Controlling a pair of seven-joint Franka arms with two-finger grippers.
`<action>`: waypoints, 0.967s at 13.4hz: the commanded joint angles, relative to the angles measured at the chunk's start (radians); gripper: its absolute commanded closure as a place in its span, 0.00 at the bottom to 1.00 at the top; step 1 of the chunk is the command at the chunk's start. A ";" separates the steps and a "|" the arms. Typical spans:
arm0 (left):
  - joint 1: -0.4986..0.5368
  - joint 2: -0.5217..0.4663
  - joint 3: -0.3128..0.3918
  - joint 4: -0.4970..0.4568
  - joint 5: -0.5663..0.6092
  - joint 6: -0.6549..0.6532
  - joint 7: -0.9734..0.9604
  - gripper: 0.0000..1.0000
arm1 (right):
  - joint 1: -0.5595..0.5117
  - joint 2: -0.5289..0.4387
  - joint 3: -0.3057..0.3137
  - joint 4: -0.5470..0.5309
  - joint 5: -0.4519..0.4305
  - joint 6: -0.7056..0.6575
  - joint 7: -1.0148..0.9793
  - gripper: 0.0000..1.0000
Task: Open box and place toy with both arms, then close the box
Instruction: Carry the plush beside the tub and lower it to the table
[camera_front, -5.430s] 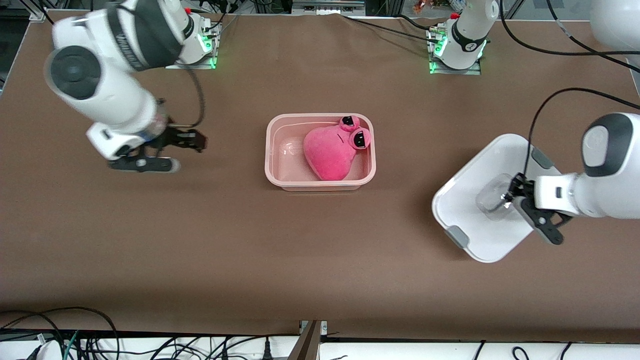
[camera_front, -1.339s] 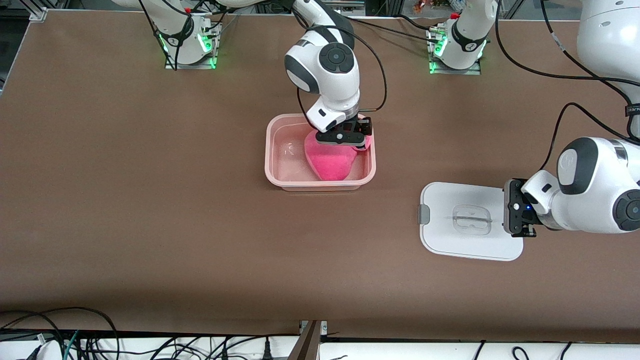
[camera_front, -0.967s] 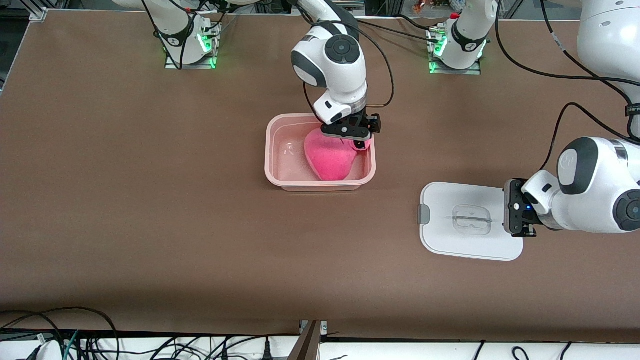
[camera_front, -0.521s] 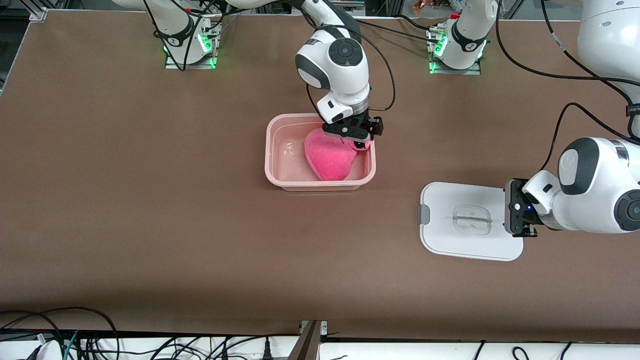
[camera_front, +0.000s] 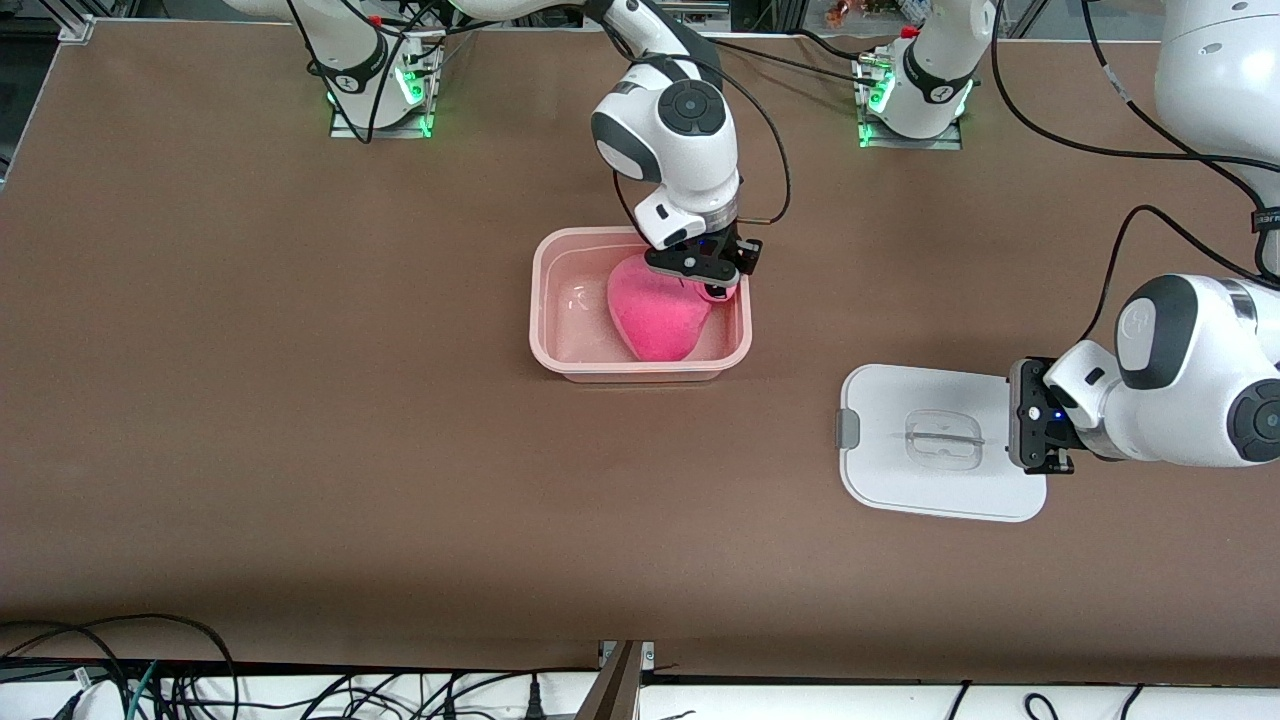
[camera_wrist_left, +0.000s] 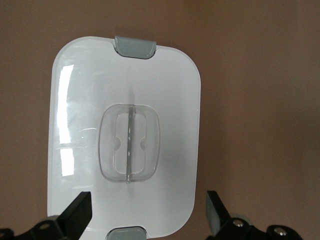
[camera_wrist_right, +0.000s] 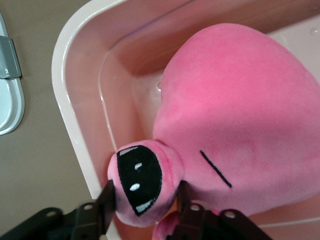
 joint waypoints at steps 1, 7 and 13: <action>0.003 -0.002 -0.006 -0.011 0.047 0.003 0.008 0.00 | 0.007 0.014 -0.006 0.015 -0.023 0.006 0.024 0.99; -0.007 0.067 -0.007 -0.040 0.095 0.142 0.011 0.00 | -0.004 -0.059 -0.049 0.017 -0.021 -0.032 0.001 1.00; -0.004 0.034 -0.010 -0.051 0.093 0.121 0.000 0.00 | -0.091 -0.300 -0.110 0.026 0.040 -0.398 -0.233 1.00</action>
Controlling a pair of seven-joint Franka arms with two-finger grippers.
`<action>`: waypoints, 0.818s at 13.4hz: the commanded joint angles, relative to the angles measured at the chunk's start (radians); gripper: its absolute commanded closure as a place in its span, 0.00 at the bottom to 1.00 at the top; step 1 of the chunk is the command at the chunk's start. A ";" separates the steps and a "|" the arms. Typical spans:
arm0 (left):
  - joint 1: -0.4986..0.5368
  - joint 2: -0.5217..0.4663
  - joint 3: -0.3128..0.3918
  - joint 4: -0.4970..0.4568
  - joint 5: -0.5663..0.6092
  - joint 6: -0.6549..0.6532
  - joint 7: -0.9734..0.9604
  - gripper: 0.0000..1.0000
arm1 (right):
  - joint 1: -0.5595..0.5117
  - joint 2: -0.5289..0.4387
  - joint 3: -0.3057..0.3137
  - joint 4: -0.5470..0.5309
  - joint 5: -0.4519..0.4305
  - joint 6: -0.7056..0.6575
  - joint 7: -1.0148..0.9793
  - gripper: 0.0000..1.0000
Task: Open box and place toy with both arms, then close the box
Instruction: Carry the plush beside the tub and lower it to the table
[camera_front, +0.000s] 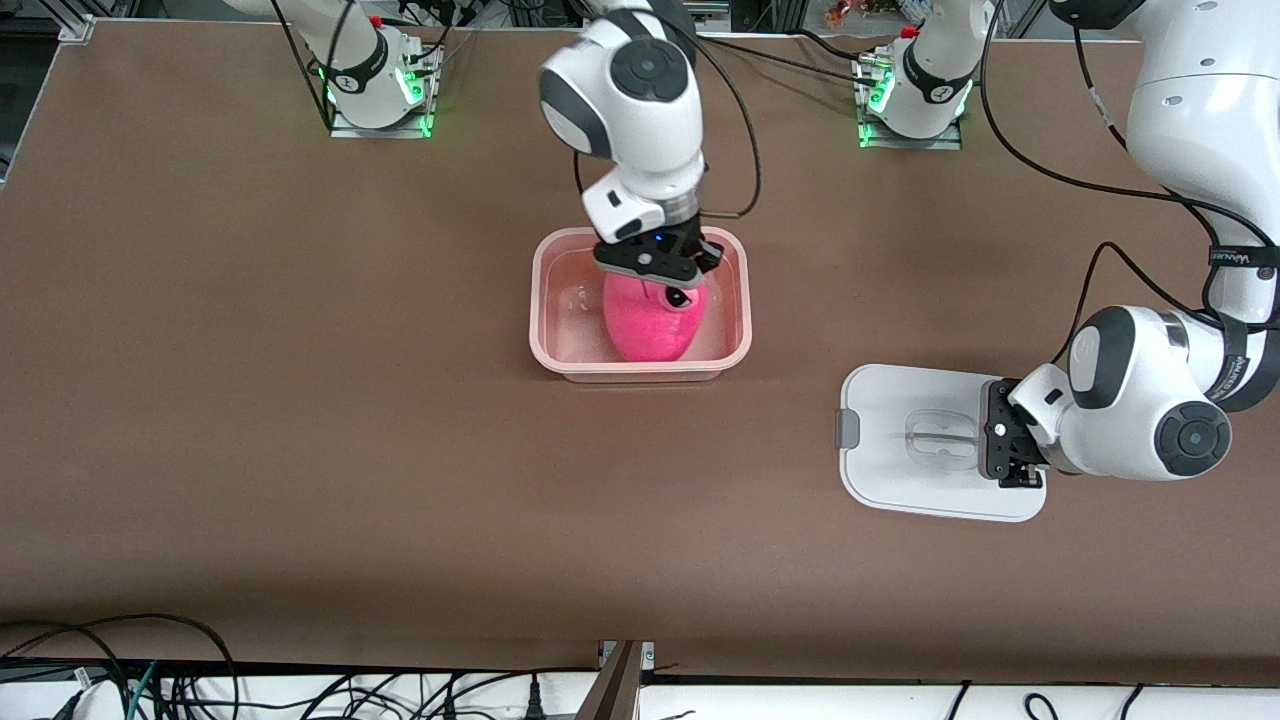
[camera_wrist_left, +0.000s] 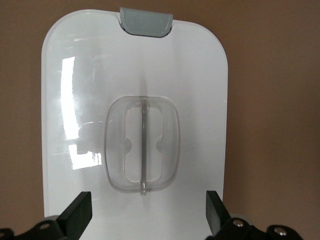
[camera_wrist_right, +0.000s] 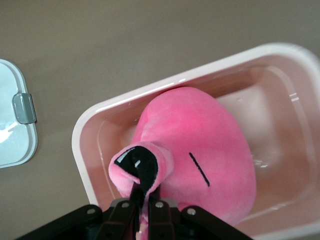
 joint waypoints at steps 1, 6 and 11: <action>-0.003 -0.055 -0.008 -0.008 0.027 -0.039 -0.006 0.00 | -0.095 -0.158 0.002 -0.022 0.064 -0.196 -0.176 1.00; -0.029 -0.124 -0.011 -0.002 0.027 -0.133 -0.144 0.00 | -0.253 -0.276 -0.191 -0.023 0.109 -0.518 -0.613 1.00; -0.072 -0.079 -0.010 -0.026 0.077 -0.045 -0.107 0.00 | -0.421 -0.194 -0.376 -0.091 0.101 -0.566 -1.086 1.00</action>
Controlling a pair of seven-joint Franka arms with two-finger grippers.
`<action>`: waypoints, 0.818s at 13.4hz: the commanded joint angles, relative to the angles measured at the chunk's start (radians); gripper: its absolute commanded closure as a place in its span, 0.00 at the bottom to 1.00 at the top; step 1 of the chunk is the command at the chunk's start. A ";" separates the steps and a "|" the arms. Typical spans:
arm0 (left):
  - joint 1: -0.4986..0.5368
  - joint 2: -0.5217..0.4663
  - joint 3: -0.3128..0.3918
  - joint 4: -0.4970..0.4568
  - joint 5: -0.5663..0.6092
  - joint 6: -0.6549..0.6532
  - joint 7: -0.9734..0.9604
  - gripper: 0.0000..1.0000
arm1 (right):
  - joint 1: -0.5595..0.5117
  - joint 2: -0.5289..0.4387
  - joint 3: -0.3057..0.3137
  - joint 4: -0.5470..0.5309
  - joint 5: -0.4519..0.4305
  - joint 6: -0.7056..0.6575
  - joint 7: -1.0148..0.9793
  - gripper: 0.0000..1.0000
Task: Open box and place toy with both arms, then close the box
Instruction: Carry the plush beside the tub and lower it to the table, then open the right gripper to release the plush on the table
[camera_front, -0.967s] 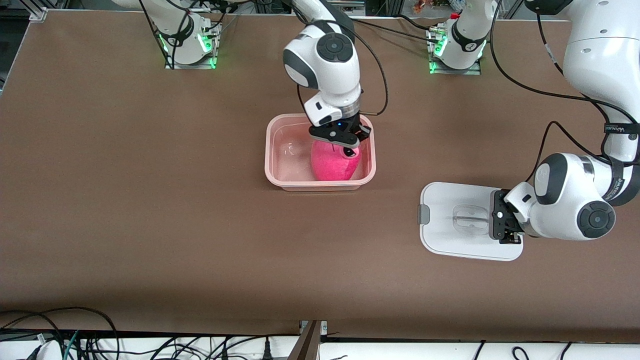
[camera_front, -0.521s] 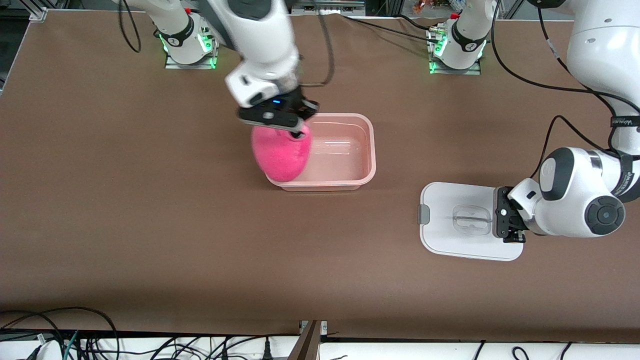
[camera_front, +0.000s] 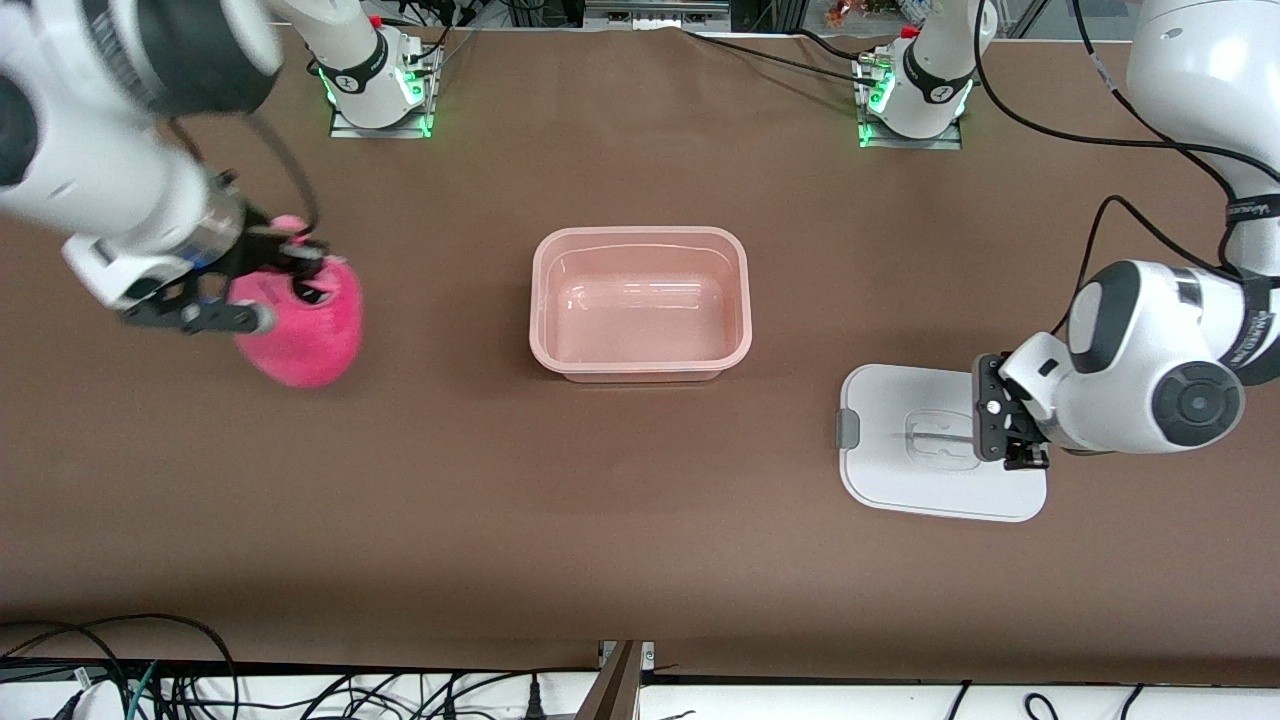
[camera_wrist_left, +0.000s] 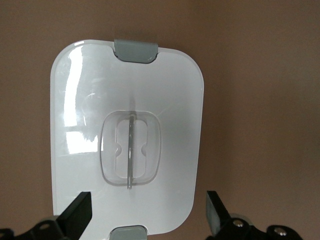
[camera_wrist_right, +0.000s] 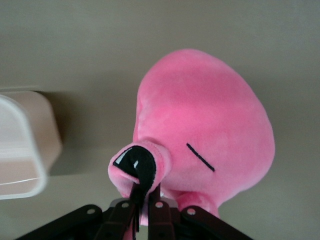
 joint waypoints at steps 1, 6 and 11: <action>-0.001 0.024 0.002 -0.028 0.033 0.073 0.032 0.00 | -0.100 0.056 0.005 -0.002 0.023 -0.002 -0.127 1.00; 0.000 0.027 0.001 -0.031 0.032 0.073 0.038 0.00 | -0.083 0.087 0.011 0.009 0.029 0.029 -0.123 0.00; 0.002 0.026 0.001 -0.031 0.030 0.071 0.037 0.00 | -0.092 0.038 0.006 0.052 0.026 -0.002 -0.127 0.00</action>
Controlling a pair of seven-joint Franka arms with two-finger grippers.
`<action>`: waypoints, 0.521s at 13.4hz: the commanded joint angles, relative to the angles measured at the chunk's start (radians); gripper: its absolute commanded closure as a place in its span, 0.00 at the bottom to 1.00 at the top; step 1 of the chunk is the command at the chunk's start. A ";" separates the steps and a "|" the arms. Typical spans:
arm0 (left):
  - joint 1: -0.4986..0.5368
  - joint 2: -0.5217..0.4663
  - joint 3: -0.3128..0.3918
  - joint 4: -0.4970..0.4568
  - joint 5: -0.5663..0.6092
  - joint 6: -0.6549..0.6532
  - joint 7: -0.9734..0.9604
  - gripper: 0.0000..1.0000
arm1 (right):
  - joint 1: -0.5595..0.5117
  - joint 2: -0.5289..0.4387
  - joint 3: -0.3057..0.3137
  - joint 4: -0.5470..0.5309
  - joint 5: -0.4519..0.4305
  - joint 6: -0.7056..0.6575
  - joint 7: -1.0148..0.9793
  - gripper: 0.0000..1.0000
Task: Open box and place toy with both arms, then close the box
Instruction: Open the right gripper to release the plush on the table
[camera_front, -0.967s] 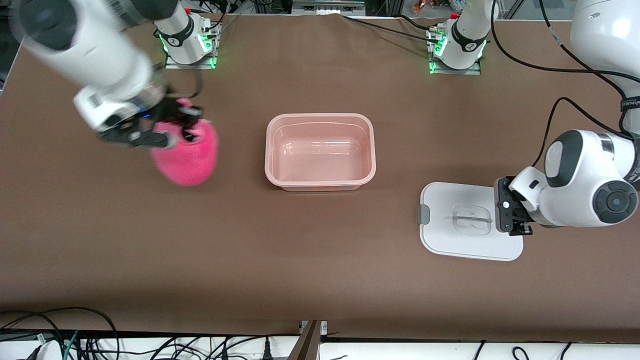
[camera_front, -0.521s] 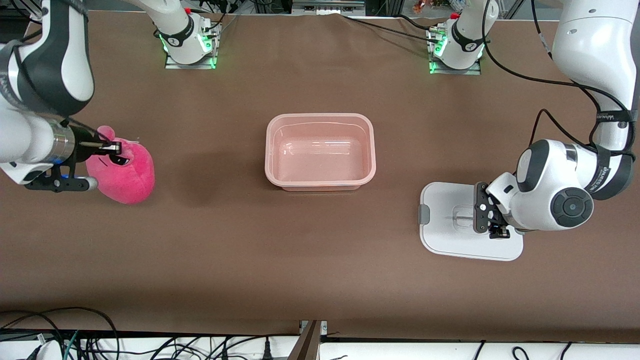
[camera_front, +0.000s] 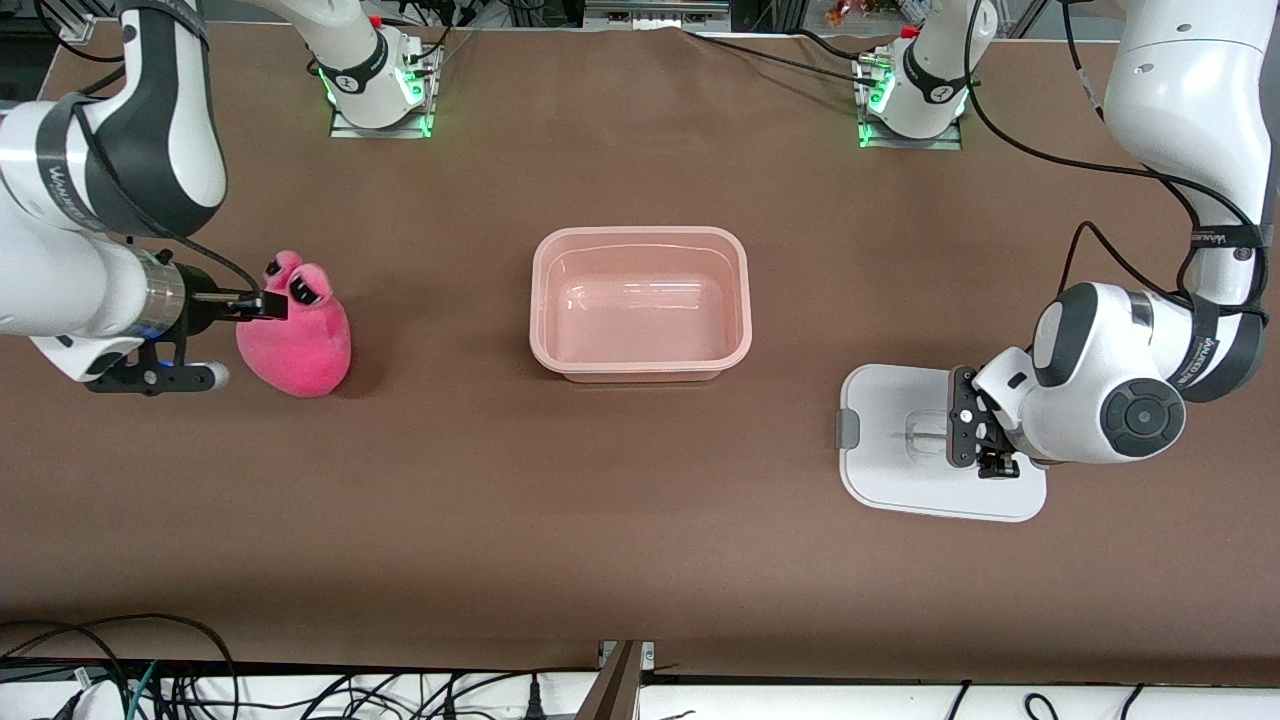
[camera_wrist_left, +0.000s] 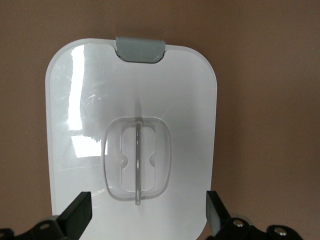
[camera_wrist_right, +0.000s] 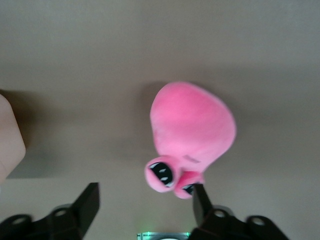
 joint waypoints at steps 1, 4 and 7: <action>0.004 -0.015 -0.003 -0.008 0.021 0.001 0.016 0.00 | -0.019 -0.064 0.012 0.018 0.005 -0.038 0.001 0.00; 0.002 -0.049 -0.004 0.001 0.008 -0.034 -0.046 0.00 | -0.211 -0.154 0.228 -0.017 -0.081 -0.033 -0.010 0.00; 0.002 -0.107 -0.031 0.018 0.005 -0.110 -0.250 0.00 | -0.337 -0.266 0.333 -0.125 -0.083 -0.030 -0.010 0.00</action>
